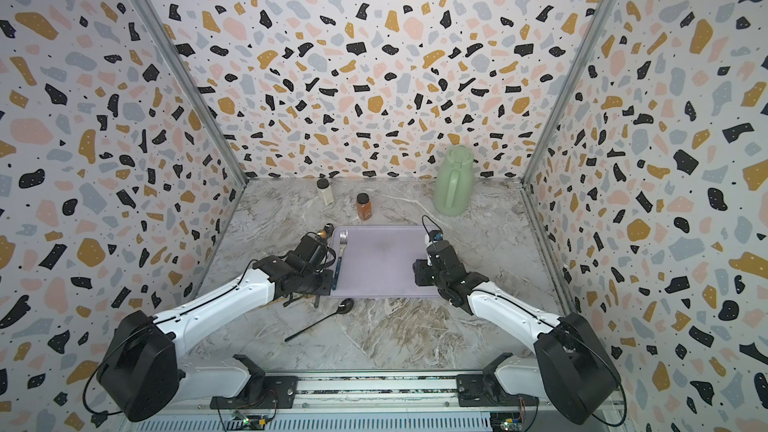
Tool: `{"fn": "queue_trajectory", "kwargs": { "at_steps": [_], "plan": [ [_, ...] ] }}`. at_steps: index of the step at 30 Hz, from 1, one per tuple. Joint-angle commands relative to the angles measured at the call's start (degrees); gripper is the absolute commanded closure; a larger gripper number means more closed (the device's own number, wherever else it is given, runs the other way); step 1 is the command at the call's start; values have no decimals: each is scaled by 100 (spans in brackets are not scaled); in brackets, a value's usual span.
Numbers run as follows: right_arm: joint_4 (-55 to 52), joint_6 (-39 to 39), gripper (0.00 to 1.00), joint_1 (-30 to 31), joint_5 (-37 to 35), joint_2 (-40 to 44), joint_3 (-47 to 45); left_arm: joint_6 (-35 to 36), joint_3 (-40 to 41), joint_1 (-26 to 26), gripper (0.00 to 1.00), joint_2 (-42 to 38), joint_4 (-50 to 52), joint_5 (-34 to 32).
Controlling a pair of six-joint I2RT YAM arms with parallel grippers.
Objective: Set the spoon and fork side by side
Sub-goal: Place the fork on the tray, then adjust the spoon at the center of the board.
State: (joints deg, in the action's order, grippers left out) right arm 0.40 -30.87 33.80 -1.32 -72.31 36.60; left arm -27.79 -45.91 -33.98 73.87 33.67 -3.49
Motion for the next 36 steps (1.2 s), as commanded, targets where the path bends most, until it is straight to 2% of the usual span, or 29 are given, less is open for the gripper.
{"fn": "queue_trajectory", "kwargs": {
  "at_steps": [1, 5, 8, 11, 18, 28, 36],
  "plan": [
    [-45, -125, 52, -12, -87, 160, 7, -435, 459, -247, 53, -364, 326, 127],
    [30, -135, 48, -14, -76, 207, -60, -525, 880, -473, 49, -569, 364, 16],
    [123, -151, 41, -12, -93, 190, -123, -577, 843, -568, 41, -296, 454, -100],
    [122, -155, 36, -14, -143, 144, -127, -639, 850, -601, 38, -114, 460, -161],
    [188, -143, 33, -14, -170, 32, -111, -767, 1282, -702, 27, -236, 97, 162],
    [149, -151, 31, -13, -179, 24, -85, -1067, 1657, -1235, 28, -233, -239, 329],
    [-48, -329, 30, -11, -300, 66, -39, -1701, 1640, -2222, 30, -332, -419, 244]
  ]
}}
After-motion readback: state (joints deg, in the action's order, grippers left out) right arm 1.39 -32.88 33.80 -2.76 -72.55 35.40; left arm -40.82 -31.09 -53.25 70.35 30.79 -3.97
